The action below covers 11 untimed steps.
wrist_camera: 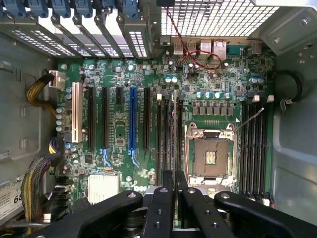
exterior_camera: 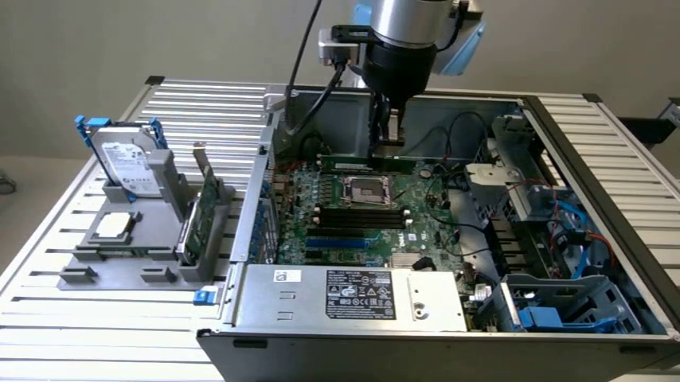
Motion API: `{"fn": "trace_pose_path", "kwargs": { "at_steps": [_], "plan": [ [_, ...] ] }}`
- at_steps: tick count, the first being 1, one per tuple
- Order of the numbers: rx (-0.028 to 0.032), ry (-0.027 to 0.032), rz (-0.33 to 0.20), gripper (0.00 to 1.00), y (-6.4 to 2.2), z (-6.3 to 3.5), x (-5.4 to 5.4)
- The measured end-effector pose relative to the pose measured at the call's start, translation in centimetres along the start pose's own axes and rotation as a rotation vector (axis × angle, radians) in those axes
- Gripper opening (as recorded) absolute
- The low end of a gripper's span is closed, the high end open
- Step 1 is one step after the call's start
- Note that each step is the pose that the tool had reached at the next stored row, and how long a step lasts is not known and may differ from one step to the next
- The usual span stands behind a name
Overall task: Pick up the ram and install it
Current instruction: 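Insert the ram into the slot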
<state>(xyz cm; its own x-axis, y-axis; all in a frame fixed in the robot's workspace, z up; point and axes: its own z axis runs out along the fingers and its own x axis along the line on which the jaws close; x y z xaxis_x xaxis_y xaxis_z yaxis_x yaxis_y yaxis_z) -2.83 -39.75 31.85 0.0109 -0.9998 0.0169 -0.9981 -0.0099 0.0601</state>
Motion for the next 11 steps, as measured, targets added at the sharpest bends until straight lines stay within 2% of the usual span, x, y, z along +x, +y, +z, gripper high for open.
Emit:
{"fn": "trace_pose_path", "kwargs": {
  "at_steps": [11],
  "plan": [
    [0.0001, 0.0003, -0.005, 0.13, -0.17, 2.04, 0.4]
  ]
}}
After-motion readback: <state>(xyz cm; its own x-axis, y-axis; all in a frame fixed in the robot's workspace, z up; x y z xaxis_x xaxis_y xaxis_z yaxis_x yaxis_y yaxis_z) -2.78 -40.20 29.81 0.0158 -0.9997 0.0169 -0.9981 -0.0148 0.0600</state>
